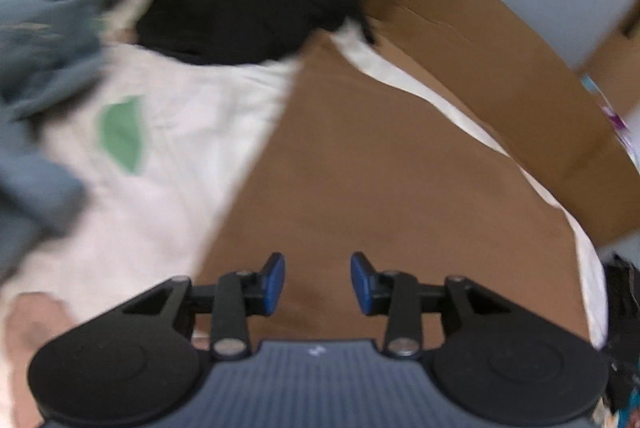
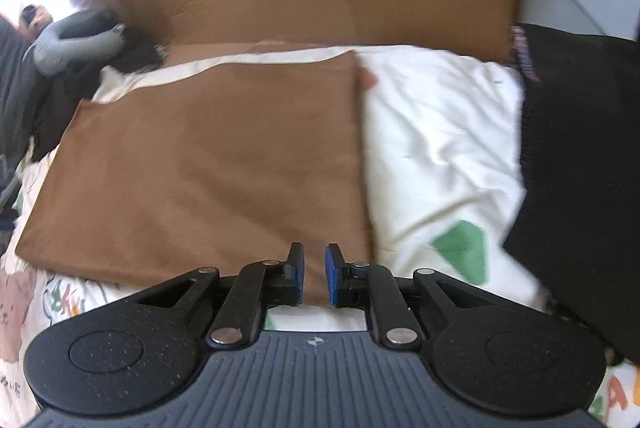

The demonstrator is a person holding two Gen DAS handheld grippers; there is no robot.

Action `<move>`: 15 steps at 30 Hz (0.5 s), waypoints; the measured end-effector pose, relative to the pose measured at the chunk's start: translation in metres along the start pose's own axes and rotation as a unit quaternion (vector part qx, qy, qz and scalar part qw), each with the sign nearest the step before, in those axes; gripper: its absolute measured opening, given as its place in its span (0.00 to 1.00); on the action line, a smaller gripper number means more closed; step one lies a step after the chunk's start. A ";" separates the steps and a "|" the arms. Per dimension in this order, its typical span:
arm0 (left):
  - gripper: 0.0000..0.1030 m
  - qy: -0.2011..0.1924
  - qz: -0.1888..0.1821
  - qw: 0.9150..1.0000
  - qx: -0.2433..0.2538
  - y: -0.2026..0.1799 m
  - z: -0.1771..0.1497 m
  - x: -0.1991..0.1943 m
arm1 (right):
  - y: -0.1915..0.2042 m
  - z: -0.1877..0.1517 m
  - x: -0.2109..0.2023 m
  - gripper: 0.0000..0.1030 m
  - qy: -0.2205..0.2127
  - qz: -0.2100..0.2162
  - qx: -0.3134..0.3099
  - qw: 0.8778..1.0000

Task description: Fold clothes

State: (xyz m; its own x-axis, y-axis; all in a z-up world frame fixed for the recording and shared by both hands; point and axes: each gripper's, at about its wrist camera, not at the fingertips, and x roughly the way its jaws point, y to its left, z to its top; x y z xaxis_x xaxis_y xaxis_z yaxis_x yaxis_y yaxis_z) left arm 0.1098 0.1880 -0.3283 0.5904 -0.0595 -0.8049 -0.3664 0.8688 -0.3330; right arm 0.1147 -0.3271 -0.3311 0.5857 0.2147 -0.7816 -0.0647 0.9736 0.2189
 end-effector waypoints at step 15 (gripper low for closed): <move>0.42 0.048 -0.054 0.988 0.137 -0.104 -0.021 0.057 | 0.032 -0.009 0.025 0.35 0.011 0.008 -0.042 0.999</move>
State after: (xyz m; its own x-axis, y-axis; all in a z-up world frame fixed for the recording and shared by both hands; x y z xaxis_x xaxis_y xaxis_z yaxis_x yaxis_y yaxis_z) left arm 0.1663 0.0845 -0.3497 0.5402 -0.1929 -0.8192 -0.0891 0.9548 -0.2836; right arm 0.1197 -0.2898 -0.3492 0.5662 0.2301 -0.7915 -0.1408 0.9731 0.1822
